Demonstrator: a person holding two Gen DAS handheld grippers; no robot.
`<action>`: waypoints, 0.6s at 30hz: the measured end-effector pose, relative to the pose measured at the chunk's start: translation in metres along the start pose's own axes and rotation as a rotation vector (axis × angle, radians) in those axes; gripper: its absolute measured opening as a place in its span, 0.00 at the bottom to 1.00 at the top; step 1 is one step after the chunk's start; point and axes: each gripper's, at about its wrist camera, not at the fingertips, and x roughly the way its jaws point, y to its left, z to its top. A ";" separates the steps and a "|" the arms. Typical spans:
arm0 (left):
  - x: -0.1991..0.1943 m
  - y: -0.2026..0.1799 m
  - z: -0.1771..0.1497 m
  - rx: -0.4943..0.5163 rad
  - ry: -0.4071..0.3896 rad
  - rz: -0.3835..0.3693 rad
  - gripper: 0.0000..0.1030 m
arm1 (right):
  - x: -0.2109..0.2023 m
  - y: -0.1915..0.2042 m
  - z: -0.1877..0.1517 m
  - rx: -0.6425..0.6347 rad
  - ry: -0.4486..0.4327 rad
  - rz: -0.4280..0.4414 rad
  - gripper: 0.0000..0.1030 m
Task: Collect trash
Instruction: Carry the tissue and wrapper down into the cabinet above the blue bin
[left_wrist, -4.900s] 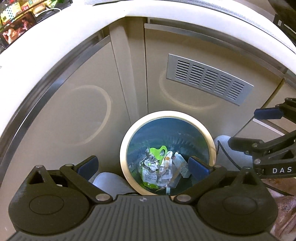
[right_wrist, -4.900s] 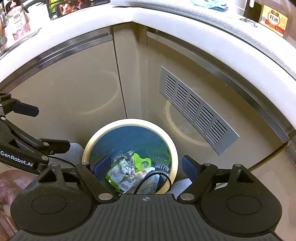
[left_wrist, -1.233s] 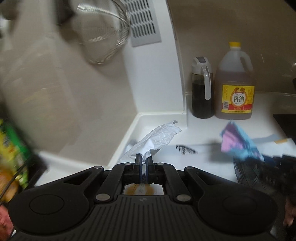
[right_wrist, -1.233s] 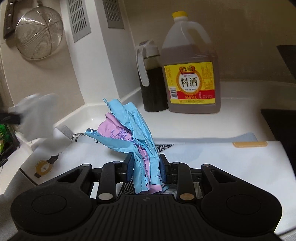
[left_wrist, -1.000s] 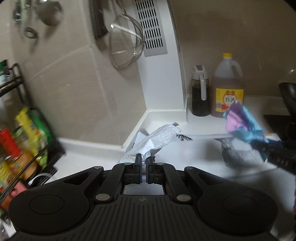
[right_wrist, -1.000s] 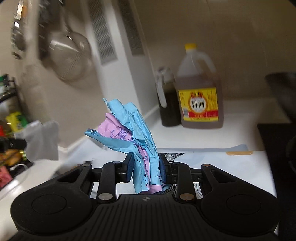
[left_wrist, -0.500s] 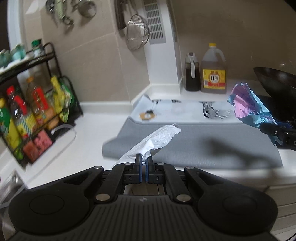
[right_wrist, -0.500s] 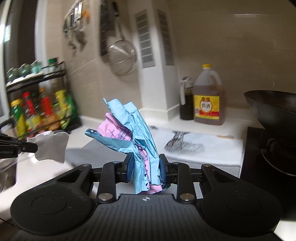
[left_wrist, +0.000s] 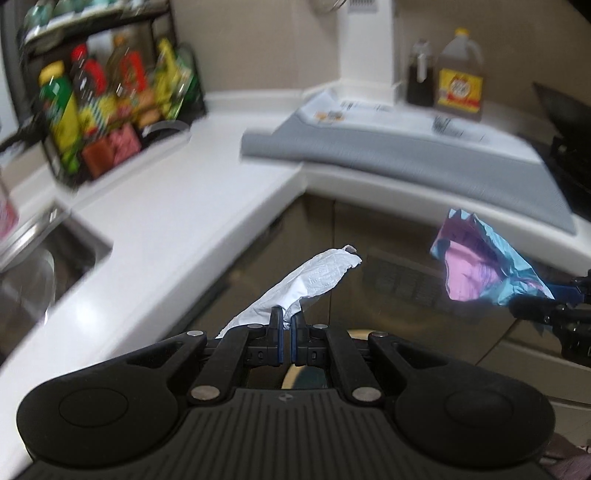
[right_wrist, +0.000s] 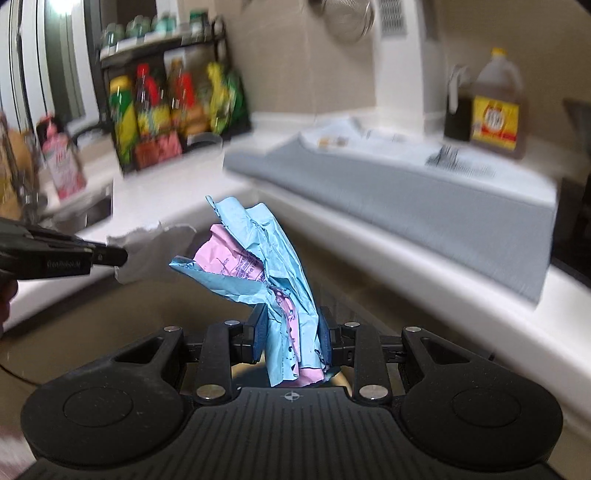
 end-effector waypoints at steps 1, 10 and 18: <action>0.001 0.002 -0.006 -0.010 0.010 0.007 0.04 | 0.002 0.003 -0.002 -0.013 0.010 -0.005 0.30; 0.004 0.010 -0.025 -0.050 0.045 0.013 0.04 | -0.005 0.000 0.009 -0.055 0.019 -0.020 0.30; 0.001 0.009 -0.019 -0.043 0.026 0.007 0.04 | -0.033 -0.012 0.051 -0.168 -0.047 -0.033 0.30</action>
